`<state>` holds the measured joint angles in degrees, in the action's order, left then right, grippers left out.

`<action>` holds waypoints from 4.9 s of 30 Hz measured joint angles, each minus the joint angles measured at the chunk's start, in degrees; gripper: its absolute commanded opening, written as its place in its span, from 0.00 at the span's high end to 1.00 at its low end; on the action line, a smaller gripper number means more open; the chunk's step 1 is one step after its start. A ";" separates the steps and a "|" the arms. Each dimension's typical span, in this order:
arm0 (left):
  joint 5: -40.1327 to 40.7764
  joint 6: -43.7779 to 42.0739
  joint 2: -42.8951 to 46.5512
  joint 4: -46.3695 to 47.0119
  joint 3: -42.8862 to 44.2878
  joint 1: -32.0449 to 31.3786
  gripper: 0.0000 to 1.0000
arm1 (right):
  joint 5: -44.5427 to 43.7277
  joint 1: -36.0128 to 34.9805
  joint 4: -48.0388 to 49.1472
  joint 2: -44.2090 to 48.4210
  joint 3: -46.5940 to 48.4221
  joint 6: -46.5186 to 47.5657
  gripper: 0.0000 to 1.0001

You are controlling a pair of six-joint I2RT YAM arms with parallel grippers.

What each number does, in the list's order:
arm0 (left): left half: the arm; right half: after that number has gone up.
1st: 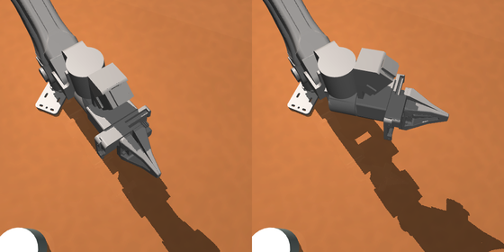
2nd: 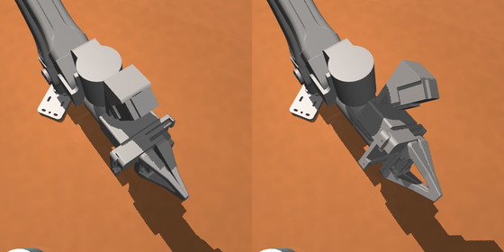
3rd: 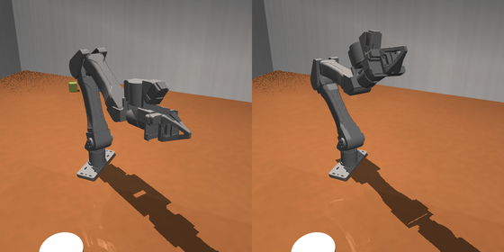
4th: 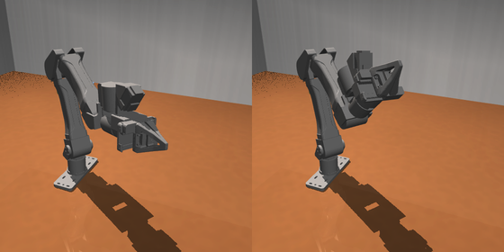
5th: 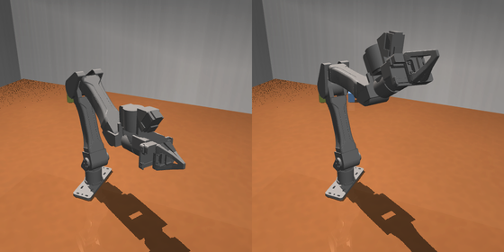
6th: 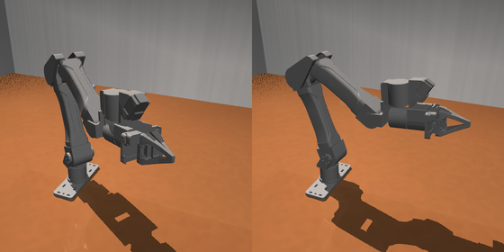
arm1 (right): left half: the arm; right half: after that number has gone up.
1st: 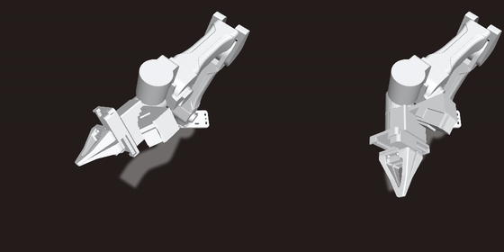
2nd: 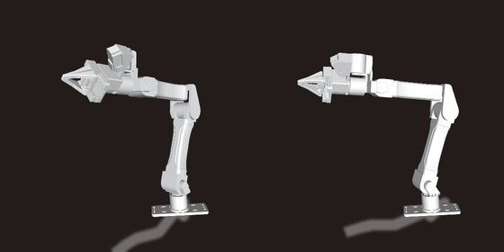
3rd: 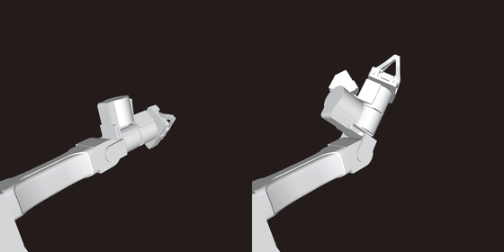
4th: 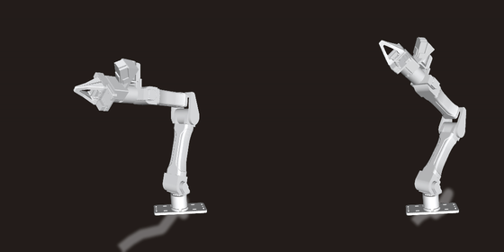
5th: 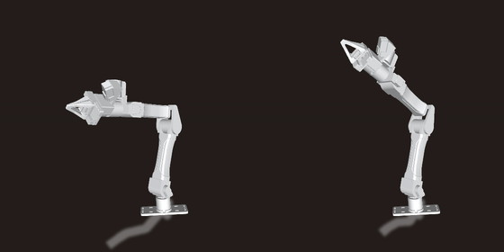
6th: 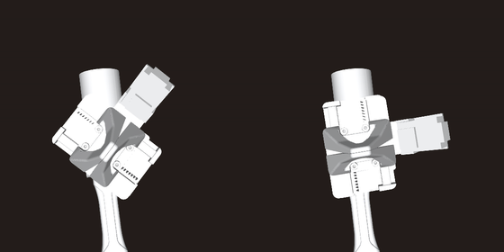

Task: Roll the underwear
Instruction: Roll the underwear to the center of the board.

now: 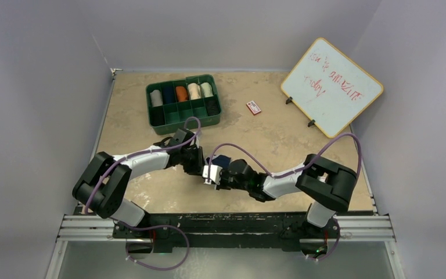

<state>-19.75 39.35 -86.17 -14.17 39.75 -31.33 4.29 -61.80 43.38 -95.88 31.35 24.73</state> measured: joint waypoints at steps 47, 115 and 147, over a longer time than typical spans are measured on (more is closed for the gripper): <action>-0.13 -2.64 12.90 2.40 -8.02 2.82 0.51 | 52.39 23.98 4.26 -19.80 12.31 -52.85 0.98; -1.95 -3.23 0.72 2.05 -1.40 2.27 0.93 | 4.68 2.45 -4.11 1.27 0.44 6.27 0.97; 3.26 2.93 21.18 0.00 -11.30 2.97 0.52 | 45.40 19.15 -8.63 -15.19 15.08 -42.07 0.90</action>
<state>-16.49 42.28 -64.99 -14.17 28.45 -28.36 49.69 -42.65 34.74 -111.07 46.44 -17.34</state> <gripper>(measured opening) 0.476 0.095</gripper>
